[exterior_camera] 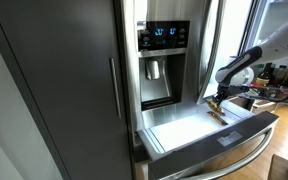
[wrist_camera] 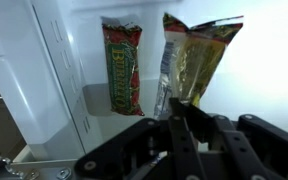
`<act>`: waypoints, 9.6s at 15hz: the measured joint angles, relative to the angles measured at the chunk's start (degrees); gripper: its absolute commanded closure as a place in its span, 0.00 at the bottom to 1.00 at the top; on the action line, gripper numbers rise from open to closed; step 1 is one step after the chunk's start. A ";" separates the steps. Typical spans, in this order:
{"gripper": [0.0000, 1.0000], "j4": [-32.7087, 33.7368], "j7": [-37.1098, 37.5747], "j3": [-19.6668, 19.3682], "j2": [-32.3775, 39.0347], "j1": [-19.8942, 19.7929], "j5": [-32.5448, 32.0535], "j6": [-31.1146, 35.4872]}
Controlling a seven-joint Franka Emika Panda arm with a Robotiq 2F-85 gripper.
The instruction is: Take a packet out of the freezer drawer and put it in the refrigerator then close the drawer
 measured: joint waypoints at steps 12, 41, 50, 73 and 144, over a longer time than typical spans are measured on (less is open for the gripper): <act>0.99 2.39 7.93 -2.81 -5.38 4.33 3.61 2.04; 0.00 15.31 10.97 -4.54 3.12 1.02 11.27 -4.13; 0.00 7.19 5.24 -7.00 1.26 1.16 -2.37 -13.24; 0.00 1.87 2.60 -5.55 5.80 1.48 -6.06 -8.32; 0.00 -33.20 -23.94 -13.61 -26.12 7.85 6.74 13.92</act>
